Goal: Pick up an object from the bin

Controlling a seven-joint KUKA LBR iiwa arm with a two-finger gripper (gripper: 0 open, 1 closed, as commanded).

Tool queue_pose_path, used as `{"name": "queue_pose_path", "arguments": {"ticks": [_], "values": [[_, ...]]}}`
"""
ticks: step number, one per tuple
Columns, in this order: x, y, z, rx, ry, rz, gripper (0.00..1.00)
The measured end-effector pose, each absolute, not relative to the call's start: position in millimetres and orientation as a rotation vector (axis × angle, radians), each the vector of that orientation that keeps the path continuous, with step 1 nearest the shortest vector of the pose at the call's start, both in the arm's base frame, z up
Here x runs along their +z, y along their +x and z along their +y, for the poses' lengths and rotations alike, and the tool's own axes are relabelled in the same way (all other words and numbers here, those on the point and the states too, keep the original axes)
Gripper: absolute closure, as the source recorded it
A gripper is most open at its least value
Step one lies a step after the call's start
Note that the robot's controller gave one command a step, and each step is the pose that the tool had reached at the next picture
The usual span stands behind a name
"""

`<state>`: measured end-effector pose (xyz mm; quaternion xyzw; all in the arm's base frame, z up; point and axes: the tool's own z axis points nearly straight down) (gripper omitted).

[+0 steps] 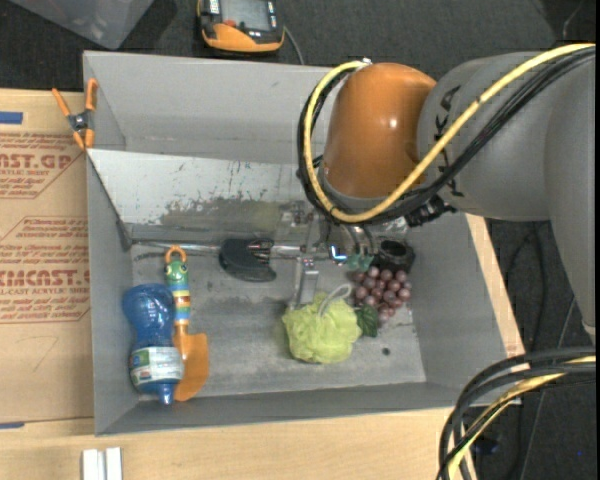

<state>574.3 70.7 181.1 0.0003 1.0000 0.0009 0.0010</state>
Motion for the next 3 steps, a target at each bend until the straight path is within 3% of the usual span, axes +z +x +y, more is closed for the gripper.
{"name": "queue_pose_path", "arguments": {"ticks": [1, 2, 3], "values": [[181, 574.3, 71, 0.003, 0.001, 3.139, 0.00], [139, 556.1, 7, 0.002, -0.264, 3.128, 0.00], [135, 539.7, 8, -0.004, -0.256, 3.126, 0.00]]}}
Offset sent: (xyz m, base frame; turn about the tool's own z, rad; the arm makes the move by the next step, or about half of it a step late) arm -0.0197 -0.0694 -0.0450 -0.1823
